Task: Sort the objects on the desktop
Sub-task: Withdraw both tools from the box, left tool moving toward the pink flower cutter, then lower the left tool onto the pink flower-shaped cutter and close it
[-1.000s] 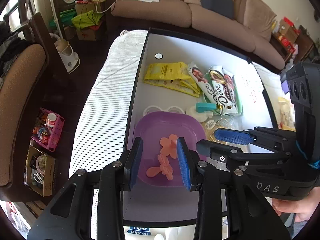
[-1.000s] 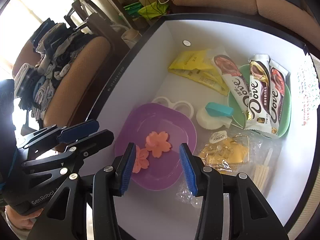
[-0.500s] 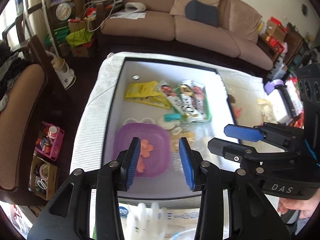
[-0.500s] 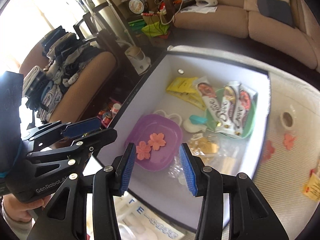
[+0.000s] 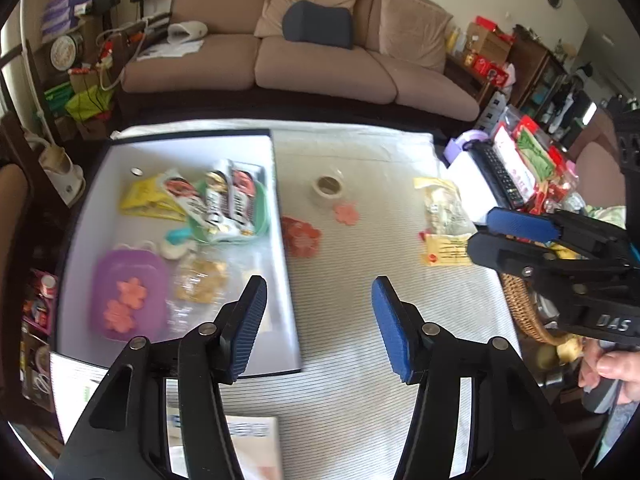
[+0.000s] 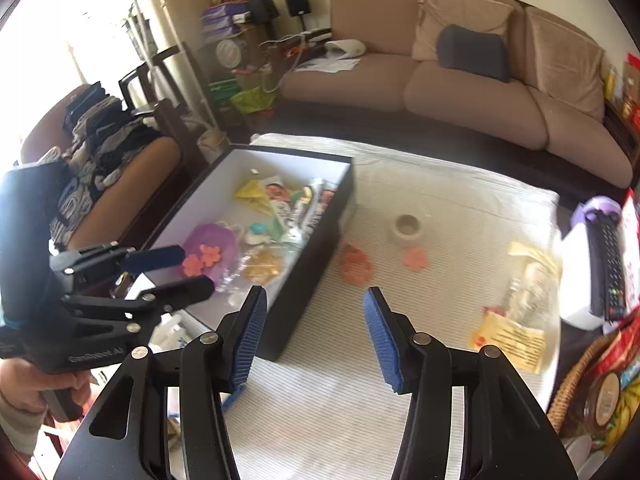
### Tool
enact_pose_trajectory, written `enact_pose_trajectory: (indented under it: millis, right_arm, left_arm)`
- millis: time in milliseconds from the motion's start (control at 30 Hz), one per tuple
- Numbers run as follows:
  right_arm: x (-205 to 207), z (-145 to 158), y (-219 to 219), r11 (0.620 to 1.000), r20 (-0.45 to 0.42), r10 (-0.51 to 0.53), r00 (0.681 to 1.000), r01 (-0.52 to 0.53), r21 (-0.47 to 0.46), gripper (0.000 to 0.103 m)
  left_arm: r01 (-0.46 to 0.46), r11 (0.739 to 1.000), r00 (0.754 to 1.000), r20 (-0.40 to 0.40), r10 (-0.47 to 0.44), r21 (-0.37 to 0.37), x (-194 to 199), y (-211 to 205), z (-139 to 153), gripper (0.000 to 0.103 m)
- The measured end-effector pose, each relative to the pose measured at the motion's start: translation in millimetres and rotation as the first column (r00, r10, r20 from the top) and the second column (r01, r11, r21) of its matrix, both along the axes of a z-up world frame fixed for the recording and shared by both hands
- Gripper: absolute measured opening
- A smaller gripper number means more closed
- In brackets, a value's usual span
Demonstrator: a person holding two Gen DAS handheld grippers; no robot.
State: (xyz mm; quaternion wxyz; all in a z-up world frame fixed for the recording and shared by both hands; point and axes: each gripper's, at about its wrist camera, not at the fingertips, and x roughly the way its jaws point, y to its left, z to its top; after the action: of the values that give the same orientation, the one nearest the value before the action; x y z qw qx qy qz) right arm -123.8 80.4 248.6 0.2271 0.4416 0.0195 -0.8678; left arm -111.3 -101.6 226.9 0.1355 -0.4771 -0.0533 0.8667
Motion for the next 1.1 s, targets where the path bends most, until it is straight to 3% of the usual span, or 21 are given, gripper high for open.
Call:
enact_pose_trajectory:
  millis: [67,167,333,467,600,733,900,967,1100]
  right_arm:
    - [2,-6,22,0.999,-0.004,-0.034,0.999,0.034,0.001,0.058]
    - [8,-19,57,0.995,-0.017,-0.100,0.995,0.099,-0.007,0.059]
    - [33,-52,102,0.969,-0.050,-0.221,0.974,0.213,-0.122,0.063]
    - [38,-80,122,0.956,-0.054,-0.270,0.961,0.260,-0.139,0.063]
    - [32,-109,137,0.944,-0.014,-0.289,0.957,0.283,-0.171,0.063]
    - [20,-132,150,0.940,0.050,-0.282,0.958,0.287,-0.186,0.063]
    - [20,-137,155,0.943,0.046,-0.274,0.961,0.278,-0.185,0.063]
    - [20,-139,153,0.948,0.047,-0.263,0.964,0.268,-0.174,0.063]
    - [19,-144,152,0.947,0.065,-0.253,0.965,0.260,-0.187,0.063]
  left_arm:
    - [-0.006,1.000,1.000,0.012,0.006,0.002,-3,24,-18,0.059]
    - [-0.040,0.999,0.999,0.007,0.040,-0.013,-12,56,-48,0.061]
    - [-0.157,0.986,0.988,-0.009,0.157,-0.053,-33,92,-109,0.062]
    - [-0.257,0.963,0.966,0.016,0.259,-0.079,-56,104,-157,0.062]
    - [-0.326,0.931,0.945,-0.030,0.326,-0.165,-77,109,-182,0.062]
    - [-0.287,0.907,0.957,-0.121,0.262,-0.309,-91,126,-187,0.062]
    - [-0.253,0.855,0.961,-0.218,0.169,-0.454,-92,137,-176,0.062]
    - [-0.228,0.842,0.968,-0.206,0.143,-0.489,-95,134,-170,0.062]
    - [-0.112,0.799,0.993,-0.102,0.064,-0.591,-114,139,-180,0.062]
